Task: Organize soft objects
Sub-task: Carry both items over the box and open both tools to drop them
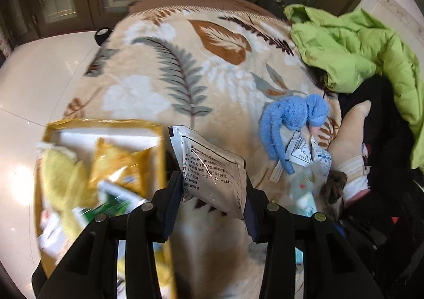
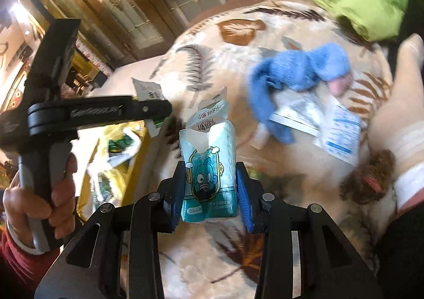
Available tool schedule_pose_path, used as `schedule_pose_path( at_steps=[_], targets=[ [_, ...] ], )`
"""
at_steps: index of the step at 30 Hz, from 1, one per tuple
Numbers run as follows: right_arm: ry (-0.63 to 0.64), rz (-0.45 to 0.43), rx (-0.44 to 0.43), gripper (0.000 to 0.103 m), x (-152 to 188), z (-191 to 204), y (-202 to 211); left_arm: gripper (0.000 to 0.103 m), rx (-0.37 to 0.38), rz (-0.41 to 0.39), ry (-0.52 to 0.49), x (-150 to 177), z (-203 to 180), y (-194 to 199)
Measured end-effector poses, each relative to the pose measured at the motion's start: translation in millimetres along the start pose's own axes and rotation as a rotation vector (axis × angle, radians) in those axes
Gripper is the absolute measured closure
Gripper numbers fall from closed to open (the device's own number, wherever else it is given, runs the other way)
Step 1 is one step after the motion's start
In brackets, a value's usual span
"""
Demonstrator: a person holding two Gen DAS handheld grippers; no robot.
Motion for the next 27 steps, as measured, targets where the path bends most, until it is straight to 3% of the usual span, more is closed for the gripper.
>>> schedule_pose_path(
  at_steps=[11,16,23,25,27],
  targets=[
    [0.090,0.062,-0.133,0.068,-24,104,-52,0.061,-0.153,-0.066,0.134,37,106,52],
    [0.151,0.116,-0.130,0.068,-29,141,-92,0.061,-0.197,-0.065,0.172,54,138,55],
    [0.195,0.131,-0.089,0.067,-23,153,-125,0.058,-0.201,-0.041,0.224,73,159,33],
    [0.211,0.124,-0.077,0.058,-23,154,-128,0.050,-0.177,-0.042,0.249,76,161,29],
    [0.207,0.133,-0.060,0.058,-24,152,-129,0.045,-0.187,-0.053,0.252,77,162,29]
  ],
)
Point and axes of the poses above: each gripper's, at about its wrist camera, not at the fingertips, and y roughly against the way its jaws point, z to its left, x to its underside, the point moved 8 cm from there along -y, roughly the way its jaws point, and after that the axes turned 3 degrees about x, right-handed, at the moved point
